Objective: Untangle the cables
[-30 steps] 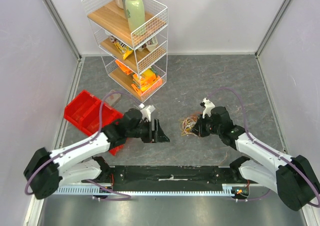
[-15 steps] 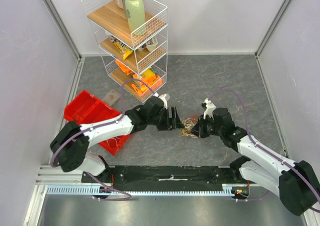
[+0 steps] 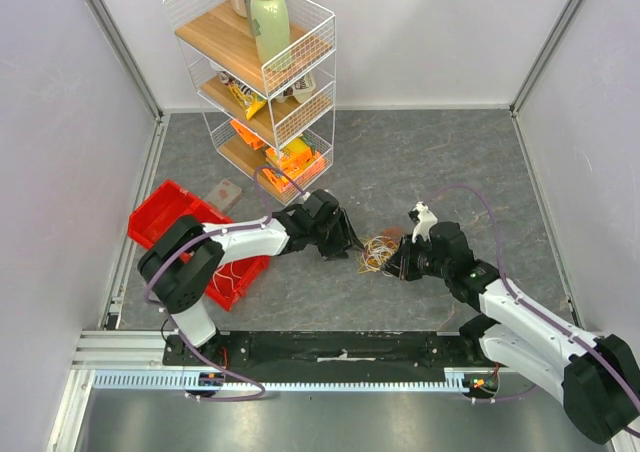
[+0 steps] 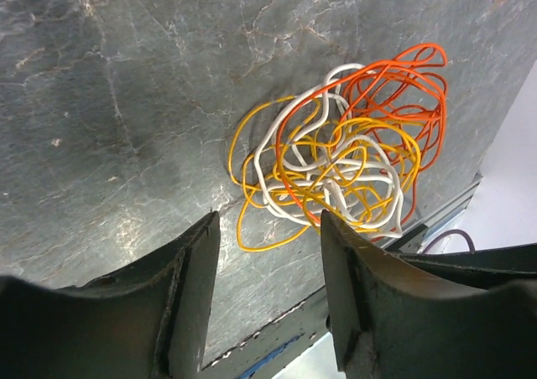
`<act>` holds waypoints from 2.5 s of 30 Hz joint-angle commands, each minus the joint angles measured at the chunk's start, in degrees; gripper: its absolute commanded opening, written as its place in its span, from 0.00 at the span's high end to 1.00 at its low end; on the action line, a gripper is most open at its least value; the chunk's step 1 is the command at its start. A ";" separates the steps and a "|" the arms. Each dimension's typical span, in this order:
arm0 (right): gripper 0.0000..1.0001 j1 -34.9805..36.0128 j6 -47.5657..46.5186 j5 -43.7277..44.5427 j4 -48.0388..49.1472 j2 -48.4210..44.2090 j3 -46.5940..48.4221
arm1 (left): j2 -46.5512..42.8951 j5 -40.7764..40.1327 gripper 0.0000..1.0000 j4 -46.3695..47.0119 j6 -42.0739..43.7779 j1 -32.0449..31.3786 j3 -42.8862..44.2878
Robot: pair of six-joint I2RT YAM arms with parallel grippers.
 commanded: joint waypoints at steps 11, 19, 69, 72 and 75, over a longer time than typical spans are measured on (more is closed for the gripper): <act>0.80 0.12 -0.46 1.32 -3.03 -2.93 0.88 | -9.74 -0.35 0.26 15.57 -2.52 0.66 -8.26; 0.80 0.12 -0.72 2.54 -3.38 -1.61 1.41 | 2.82 4.48 0.33 7.73 -10.33 2.42 1.77; 0.20 13.03 -18.03 20.66 -13.23 4.55 24.87 | -51.92 -2.02 0.98 -21.79 25.52 1.01 19.00; 0.18 20.14 -21.72 17.51 -7.88 3.14 24.79 | -51.66 -1.67 0.98 -21.88 25.43 1.10 19.00; 0.17 26.91 -21.30 18.71 -1.73 5.93 26.63 | -51.66 -1.41 0.98 -22.14 25.08 1.10 19.26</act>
